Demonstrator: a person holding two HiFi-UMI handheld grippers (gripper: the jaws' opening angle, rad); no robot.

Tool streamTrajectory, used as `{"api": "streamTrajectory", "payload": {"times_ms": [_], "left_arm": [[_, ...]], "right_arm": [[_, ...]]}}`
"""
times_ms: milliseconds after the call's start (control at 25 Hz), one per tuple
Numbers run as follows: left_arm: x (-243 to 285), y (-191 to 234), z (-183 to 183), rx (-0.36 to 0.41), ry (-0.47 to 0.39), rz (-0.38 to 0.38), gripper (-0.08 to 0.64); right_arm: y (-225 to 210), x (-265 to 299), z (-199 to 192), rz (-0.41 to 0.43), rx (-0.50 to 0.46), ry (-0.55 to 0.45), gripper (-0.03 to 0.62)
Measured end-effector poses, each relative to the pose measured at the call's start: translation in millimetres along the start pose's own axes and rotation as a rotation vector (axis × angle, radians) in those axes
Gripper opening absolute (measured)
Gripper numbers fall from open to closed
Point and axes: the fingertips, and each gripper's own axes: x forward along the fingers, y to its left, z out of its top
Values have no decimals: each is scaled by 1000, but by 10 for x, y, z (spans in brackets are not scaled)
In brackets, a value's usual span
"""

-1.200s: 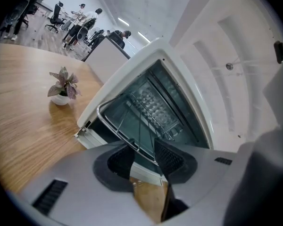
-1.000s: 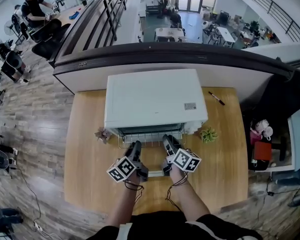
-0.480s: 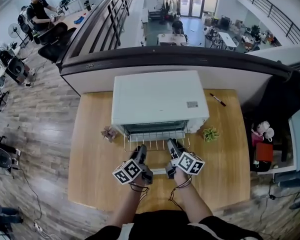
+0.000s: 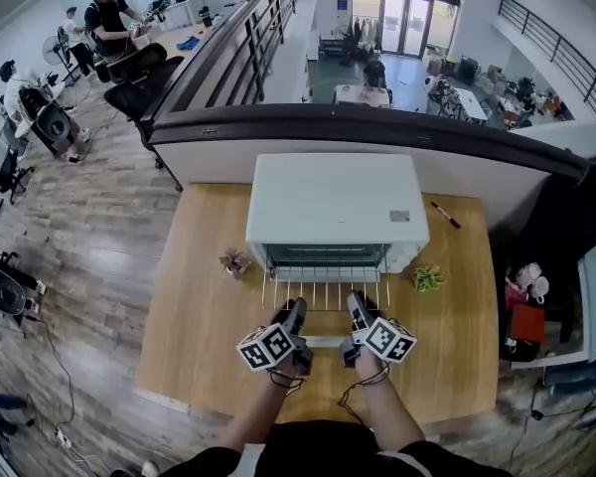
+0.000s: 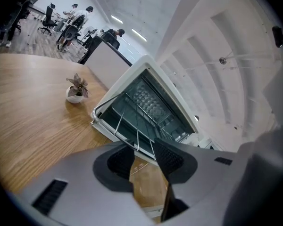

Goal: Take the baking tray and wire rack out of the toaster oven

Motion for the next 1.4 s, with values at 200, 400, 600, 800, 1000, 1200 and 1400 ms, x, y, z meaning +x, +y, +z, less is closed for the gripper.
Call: {"api": "streamTrajectory", "payload": {"times_ms": [200, 400, 600, 800, 1000, 1200, 1400], "left_arm": [[-139, -69, -28, 39, 0, -22, 146], [-193, -80, -17, 55, -4, -26, 146], [-261, -80, -72, 59, 6, -31, 146], [-346, 2, -178, 47, 30, -26, 146], [-452, -23, -187, 62, 38, -40, 146], [-618, -76, -258, 47, 47, -47, 146], [-861, 33, -209, 23, 23, -38, 146]], "right_arm": [[66, -129, -47, 14, -31, -16, 118], [101, -158, -52, 28, -42, -23, 117], [129, -238, -109, 14, -51, -14, 118], [108, -321, -255, -6, -66, 7, 126], [161, -422, -316, -6, -52, -8, 126], [238, -604, -357, -14, -64, -16, 126], [433, -628, -514, 3, -89, 4, 126]]}}
